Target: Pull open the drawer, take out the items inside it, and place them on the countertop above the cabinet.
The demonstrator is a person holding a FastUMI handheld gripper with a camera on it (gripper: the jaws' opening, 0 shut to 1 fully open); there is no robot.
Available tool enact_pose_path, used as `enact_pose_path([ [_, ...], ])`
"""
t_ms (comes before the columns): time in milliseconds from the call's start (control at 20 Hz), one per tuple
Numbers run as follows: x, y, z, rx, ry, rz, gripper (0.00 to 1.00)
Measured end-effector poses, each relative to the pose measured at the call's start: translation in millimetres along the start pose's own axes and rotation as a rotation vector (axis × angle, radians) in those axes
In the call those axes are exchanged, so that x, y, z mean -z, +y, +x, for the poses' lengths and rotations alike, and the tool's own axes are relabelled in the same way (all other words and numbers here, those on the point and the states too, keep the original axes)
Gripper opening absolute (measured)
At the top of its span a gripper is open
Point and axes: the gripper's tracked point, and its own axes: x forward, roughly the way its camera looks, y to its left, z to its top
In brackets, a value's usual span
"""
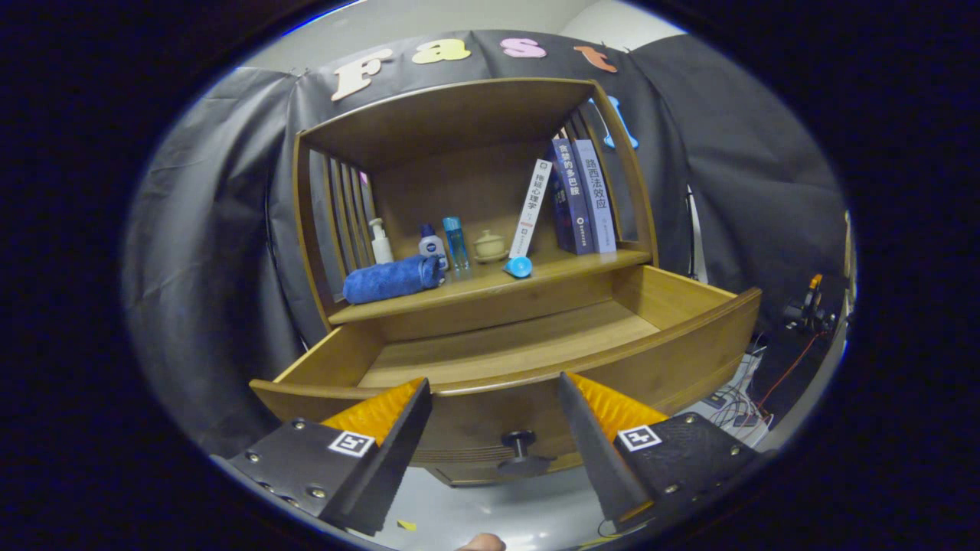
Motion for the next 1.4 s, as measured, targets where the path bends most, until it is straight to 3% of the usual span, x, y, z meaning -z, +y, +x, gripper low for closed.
enact_pose_path([
  [1400, -29, -2, 74, -0.040, -0.004, 0.005, 0.98],
])
